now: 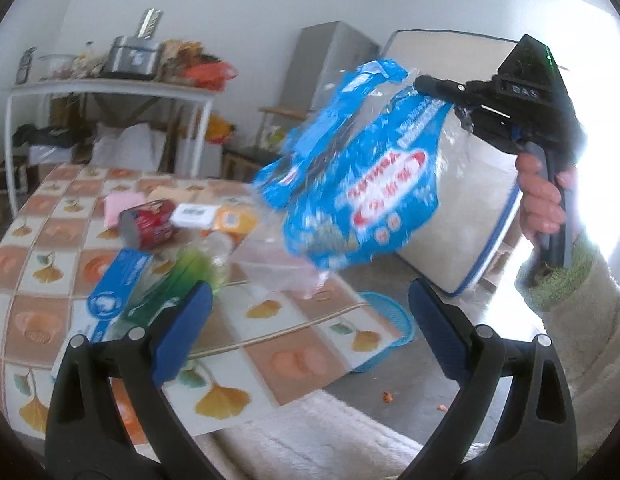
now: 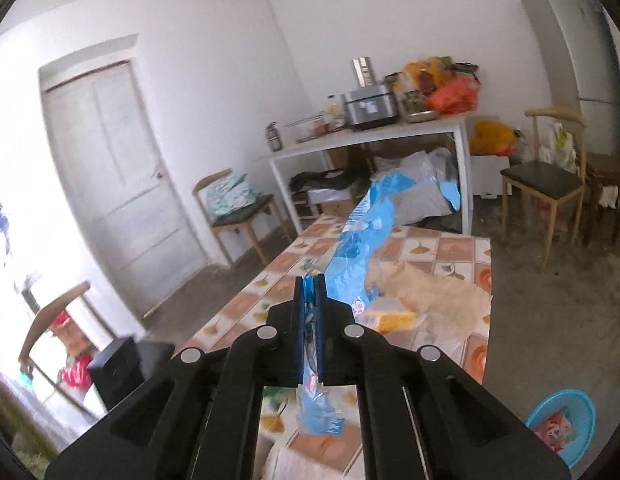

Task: Collect trash
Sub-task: 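Grasp the blue Yakult plastic bag with the right tool and lift it, then close the left tool on the blue bag while the right tool releases it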

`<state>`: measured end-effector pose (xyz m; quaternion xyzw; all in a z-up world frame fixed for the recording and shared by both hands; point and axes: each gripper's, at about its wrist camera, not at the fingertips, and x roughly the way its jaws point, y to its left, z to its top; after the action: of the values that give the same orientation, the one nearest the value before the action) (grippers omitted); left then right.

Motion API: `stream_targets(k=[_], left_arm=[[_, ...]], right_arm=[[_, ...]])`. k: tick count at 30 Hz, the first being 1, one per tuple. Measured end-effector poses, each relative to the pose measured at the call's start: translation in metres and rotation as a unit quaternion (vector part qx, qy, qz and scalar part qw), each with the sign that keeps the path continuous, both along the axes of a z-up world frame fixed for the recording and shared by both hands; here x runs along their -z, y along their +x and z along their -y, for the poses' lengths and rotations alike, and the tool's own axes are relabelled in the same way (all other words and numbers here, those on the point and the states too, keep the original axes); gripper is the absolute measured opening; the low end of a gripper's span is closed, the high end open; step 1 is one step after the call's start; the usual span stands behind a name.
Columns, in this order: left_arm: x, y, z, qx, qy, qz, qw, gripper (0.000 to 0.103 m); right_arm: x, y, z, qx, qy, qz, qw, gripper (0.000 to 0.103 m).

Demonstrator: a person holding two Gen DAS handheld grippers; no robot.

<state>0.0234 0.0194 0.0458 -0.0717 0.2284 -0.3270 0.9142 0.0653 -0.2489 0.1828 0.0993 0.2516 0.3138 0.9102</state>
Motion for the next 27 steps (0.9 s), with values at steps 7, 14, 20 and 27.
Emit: stream_targets(k=[7, 14, 20, 27], left_arm=[[-0.008, -0.018, 0.027, 0.073, -0.002, 0.023, 0.9971, 0.094], [0.002, -0.03, 0.061, 0.135, 0.027, 0.017, 0.9903, 0.094], [0.014, -0.031, 0.07, 0.143, 0.033, 0.008, 0.9891, 0.084], [0.028, -0.024, 0.069, 0.123, 0.067, -0.01, 0.9901, 0.029]], right_arm=[[0.011, -0.053, 0.003, -0.064, 0.06, -0.055, 0.995, 0.005], [0.038, -0.065, -0.004, -0.136, 0.146, -0.124, 0.972, 0.005], [0.068, -0.06, -0.008, -0.153, 0.189, -0.172, 0.955, 0.005], [0.099, -0.034, 0.002, -0.08, 0.167, -0.211, 0.96, 0.005]])
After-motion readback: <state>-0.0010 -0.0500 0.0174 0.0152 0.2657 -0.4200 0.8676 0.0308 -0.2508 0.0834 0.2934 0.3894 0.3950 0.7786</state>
